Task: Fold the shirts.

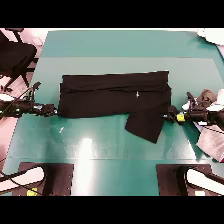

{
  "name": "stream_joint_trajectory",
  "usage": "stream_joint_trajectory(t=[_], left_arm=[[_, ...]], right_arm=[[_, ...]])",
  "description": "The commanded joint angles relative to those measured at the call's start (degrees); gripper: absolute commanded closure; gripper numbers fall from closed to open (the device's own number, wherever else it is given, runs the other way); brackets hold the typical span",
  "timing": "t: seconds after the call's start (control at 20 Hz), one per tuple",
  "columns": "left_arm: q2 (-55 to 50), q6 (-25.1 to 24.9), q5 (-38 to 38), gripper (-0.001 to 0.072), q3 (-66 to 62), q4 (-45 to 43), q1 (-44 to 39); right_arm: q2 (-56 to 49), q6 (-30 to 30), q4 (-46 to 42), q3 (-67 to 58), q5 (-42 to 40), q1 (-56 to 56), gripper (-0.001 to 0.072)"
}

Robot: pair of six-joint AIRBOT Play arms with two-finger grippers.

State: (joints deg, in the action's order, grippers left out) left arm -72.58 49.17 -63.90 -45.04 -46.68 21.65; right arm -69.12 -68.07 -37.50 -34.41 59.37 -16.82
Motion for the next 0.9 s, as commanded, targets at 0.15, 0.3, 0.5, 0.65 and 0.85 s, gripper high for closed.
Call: stream_joint_trajectory(t=[0.15,0.3,0.5,0.65,0.85], left_arm=[[9.81,-3.15,-1.31,0.0685,-0.44,3.1,0.04],[14.47,-3.17,1.66,0.0685,-0.44,7.04,0.04],[14.71,-9.79,6.54,0.0684,-0.44,15.39,0.04],[14.71,-13.18,13.0,0.0684,-0.44,17.73,-0.02],[13.27,-19.98,17.84,0.0684,-0.44,22.36,-0.02]], right_arm=[[13.16,0.07,4.04,-0.17,-0.22,-1.97,0.069],[14.49,0.13,6.56,-1.4,-2.82,-1.95,0.069],[6.14,1.31,6.54,-9.22,-1.88,-1.92,0.0689],[-1.29,1.77,6.49,-17.46,-1.88,-0.83,0.0689],[-10.64,1.77,6.47,-28.04,-0.79,1.62,0.0689]])
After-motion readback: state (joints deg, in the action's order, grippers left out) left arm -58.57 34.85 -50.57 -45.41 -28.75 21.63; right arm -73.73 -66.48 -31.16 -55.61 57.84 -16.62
